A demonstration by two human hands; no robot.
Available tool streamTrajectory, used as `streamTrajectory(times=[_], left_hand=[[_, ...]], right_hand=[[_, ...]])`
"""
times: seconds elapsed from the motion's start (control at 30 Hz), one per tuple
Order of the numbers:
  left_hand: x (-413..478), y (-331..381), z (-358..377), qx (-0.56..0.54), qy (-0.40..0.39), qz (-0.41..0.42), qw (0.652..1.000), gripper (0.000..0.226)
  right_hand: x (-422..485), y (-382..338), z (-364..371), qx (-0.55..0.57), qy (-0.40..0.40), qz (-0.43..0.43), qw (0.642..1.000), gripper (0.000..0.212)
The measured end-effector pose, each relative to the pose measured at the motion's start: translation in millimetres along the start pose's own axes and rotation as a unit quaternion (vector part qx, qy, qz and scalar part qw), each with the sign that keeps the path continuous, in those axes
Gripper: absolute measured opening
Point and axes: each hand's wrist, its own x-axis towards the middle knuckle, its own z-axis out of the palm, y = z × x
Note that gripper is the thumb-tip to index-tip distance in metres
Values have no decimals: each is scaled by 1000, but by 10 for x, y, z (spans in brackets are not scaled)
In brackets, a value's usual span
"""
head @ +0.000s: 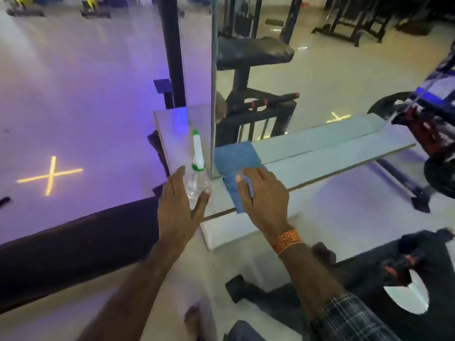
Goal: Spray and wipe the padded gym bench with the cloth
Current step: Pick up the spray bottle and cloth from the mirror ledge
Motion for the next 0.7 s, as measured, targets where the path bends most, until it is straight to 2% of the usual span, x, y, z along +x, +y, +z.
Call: streamTrajectory(times=[0.17, 0.37, 0.53, 0.63, 0.7], left_hand=[[270, 49, 355, -99, -8, -82, 992, 59], [498, 188, 479, -157, 22, -149, 976, 38], [542, 233, 495, -168, 33, -158, 972, 57], [531, 262, 481, -178, 31, -153, 972, 57], [513, 282, 465, -188, 35, -157, 969, 52]], right_hand=[[62, 413, 423, -24, -120, 93, 988, 38], [218, 719, 803, -80, -218, 192, 953, 69], [287, 823, 901, -81, -237, 216, 944, 84], [303, 797, 915, 36, -237, 268, 933, 87], [295, 756, 917, 144, -236, 301, 913, 70]])
